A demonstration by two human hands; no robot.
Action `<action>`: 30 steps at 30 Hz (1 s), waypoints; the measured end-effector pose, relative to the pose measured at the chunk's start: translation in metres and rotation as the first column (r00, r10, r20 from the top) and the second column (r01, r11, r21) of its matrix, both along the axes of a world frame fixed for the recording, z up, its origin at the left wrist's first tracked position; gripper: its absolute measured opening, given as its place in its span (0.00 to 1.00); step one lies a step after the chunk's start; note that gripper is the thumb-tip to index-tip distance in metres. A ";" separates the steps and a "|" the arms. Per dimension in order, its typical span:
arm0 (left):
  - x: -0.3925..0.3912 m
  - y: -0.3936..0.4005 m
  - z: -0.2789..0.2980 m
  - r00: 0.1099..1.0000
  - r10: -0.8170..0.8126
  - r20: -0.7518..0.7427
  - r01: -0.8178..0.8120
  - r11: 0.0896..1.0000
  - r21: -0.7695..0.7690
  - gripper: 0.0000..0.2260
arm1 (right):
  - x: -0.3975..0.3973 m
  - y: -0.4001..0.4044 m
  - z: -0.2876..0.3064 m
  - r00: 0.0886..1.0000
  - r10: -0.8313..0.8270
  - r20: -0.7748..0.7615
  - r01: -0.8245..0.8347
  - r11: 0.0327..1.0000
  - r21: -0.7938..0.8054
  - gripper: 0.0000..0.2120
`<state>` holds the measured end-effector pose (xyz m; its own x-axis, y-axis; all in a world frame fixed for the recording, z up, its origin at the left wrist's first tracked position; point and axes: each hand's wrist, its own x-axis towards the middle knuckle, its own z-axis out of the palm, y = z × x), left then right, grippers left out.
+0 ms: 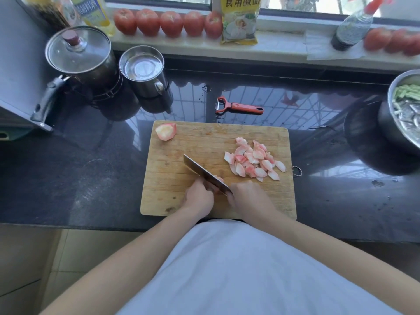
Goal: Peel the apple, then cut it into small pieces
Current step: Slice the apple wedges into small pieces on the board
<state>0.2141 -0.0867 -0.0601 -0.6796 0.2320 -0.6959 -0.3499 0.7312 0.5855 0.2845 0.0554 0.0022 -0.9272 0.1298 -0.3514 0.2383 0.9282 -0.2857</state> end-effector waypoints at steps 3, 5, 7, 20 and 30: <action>0.001 -0.001 0.005 1.000 0.013 0.005 -0.013 1.000 0.016 0.17 | 0.001 -0.003 0.002 0.998 -0.031 -0.058 0.028 0.998 -0.062 0.08; 0.001 0.000 0.008 1.000 0.014 0.002 -0.014 1.000 -0.003 0.11 | 0.012 0.003 0.006 0.994 -0.093 -0.061 0.086 0.991 -0.098 0.11; 0.001 0.000 0.008 1.000 0.004 -0.001 -0.004 1.000 -0.019 0.05 | 0.025 0.012 0.009 0.992 -0.107 -0.074 0.099 0.990 -0.097 0.13; 0.003 -0.001 0.009 0.999 -0.013 -0.048 0.019 0.990 0.143 0.12 | 0.048 0.022 0.009 0.998 0.033 -0.046 -0.034 0.999 -0.010 0.14; 0.002 0.001 0.011 0.999 0.019 -0.026 -0.016 0.991 0.131 0.11 | 0.045 0.019 0.015 0.987 -0.005 0.163 -0.002 0.999 0.044 0.12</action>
